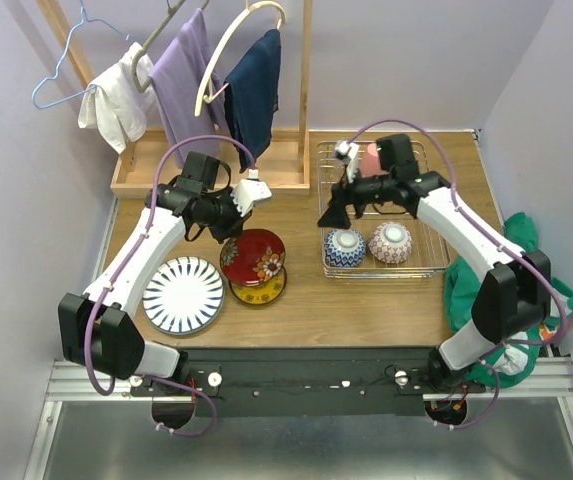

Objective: Load the mixed dishes into the dish rack

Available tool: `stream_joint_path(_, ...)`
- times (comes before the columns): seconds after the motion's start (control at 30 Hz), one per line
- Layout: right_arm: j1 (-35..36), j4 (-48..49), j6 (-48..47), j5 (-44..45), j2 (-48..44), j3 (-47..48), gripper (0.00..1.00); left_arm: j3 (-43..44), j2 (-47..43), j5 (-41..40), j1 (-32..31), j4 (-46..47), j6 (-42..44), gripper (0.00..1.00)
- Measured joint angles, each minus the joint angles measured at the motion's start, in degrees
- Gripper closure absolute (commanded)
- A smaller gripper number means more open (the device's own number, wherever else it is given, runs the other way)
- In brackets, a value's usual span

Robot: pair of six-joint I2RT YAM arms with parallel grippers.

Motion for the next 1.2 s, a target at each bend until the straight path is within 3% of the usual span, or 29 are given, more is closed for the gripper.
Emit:
stream_joint_path(0.23, 11.1, 9.1, -2.3, -1.2, 1.0, -2.8, 0.1, 2.5, -1.1, 4.1, 0.0, -3.7, 0.4, 1.0)
stream_joint_path(0.37, 12.7, 11.8, -2.4, -1.3, 3.2, -2.5, 0.11, 5.0, -2.2, 6.6, 0.0, -4.2, 0.0, 1.0)
stream_joint_path(0.57, 13.0, 13.4, -2.3, -1.2, 6.6, -1.1, 0.23, 7.2, -3.8, 10.2, 0.0, -4.0, -1.7, 1.0)
stream_joint_path(0.67, 13.3, 14.4, -1.8, -1.3, 7.4, -0.4, 0.4, 7.2, -3.8, 11.2, 0.0, -4.0, -2.4, 1.0)
stream_joint_path(0.7, 13.4, 14.5, -1.5, -1.4, 7.6, -0.3, 0.53, 7.2, -3.8, 11.3, 0.0, -3.8, -2.8, 1.0)
stream_joint_path(0.77, 13.6, 15.2, -0.6, -1.3, 7.7, 0.0, 0.66, 7.2, -3.8, 11.4, 0.0, -3.4, -3.0, 1.0)
stream_joint_path(0.8, 13.7, 15.5, 0.0, -1.4, 7.8, 0.1, 0.79, 7.2, -3.8, 11.4, 0.0, -3.1, -3.1, 1.0)
stream_joint_path(0.87, 13.8, 16.0, 0.7, -1.2, 7.8, 0.3, 0.95, 7.2, -3.8, 11.3, 0.2, -2.1, -3.5, 1.0)
stream_joint_path(0.93, 14.0, 16.3, 1.0, -0.6, 7.8, 0.4, 0.99, 7.2, -3.8, 10.7, 0.3, -0.8, -4.2, 0.69)
stream_joint_path(1.0, 14.0, 16.0, 1.5, -0.6, 7.8, 0.4, 0.99, 7.1, -3.7, 9.9, 0.6, 0.6, -5.8, 0.54)
stream_joint_path(1.2, 13.9, 13.9, 2.2, 9.3, 5.2, 0.3, 0.99, 9.7, -2.9, 4.0, 0.6, 7.8, -15.0, 0.47)
